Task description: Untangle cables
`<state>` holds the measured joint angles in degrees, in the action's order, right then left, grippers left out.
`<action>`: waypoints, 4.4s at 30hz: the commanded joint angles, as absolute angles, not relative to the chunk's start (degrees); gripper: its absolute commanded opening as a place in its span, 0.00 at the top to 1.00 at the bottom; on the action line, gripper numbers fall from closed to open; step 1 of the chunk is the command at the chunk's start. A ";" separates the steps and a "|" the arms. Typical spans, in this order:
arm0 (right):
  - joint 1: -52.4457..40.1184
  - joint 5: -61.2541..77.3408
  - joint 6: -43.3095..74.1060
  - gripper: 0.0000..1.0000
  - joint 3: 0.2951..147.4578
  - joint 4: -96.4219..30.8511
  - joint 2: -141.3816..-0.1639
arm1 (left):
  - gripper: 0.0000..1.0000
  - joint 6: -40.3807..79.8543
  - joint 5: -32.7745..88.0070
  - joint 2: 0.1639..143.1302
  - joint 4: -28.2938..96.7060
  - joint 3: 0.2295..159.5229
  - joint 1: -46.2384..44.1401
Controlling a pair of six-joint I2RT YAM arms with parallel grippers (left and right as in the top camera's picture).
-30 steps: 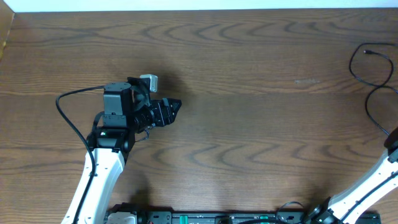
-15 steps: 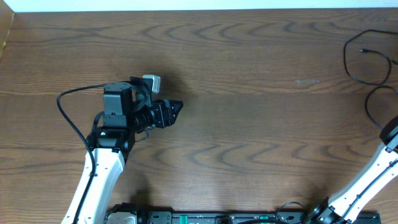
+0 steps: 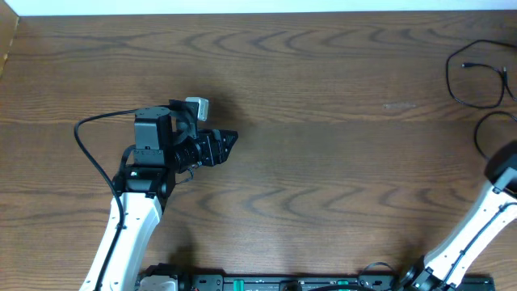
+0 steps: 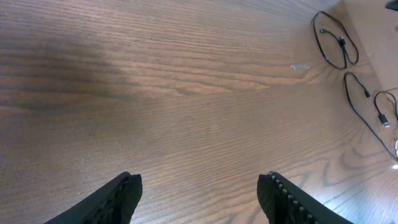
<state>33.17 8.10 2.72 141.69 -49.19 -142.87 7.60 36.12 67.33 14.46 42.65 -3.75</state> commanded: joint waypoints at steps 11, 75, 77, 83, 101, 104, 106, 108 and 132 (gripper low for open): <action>16.75 -15.53 -0.75 0.01 138.87 -50.72 -144.00 | 0.35 5.10 36.91 66.81 14.28 42.50 -3.66; 26.81 -19.57 -0.30 0.01 135.57 -55.37 -151.81 | 0.35 4.73 37.12 66.81 11.44 42.50 -3.66; 28.36 -19.57 -0.30 0.01 135.57 -55.53 -151.81 | 0.35 4.73 37.10 66.81 11.42 42.50 -3.66; 31.29 -19.33 -0.30 0.01 135.57 -55.90 -151.81 | 0.35 4.75 37.15 66.81 11.44 42.50 -3.66; 24.34 -12.49 3.64 0.01 135.87 -59.51 -140.84 | 0.23 5.17 37.10 66.81 11.46 42.50 -3.66; 23.94 -14.06 5.63 0.01 135.87 -62.72 -138.72 | 0.23 5.19 37.10 66.78 11.60 42.50 -3.66; 24.05 -14.06 8.64 0.01 135.87 -65.52 -137.01 | 0.23 5.17 37.08 66.78 11.66 42.50 -3.66; 24.29 -14.74 11.14 0.01 135.87 -67.64 -135.50 | 0.22 5.15 37.08 66.78 11.68 42.50 -3.66; 24.34 -35.51 34.87 0.01 135.87 -91.24 -116.81 | 0.21 6.48 40.07 60.66 12.16 42.50 -3.55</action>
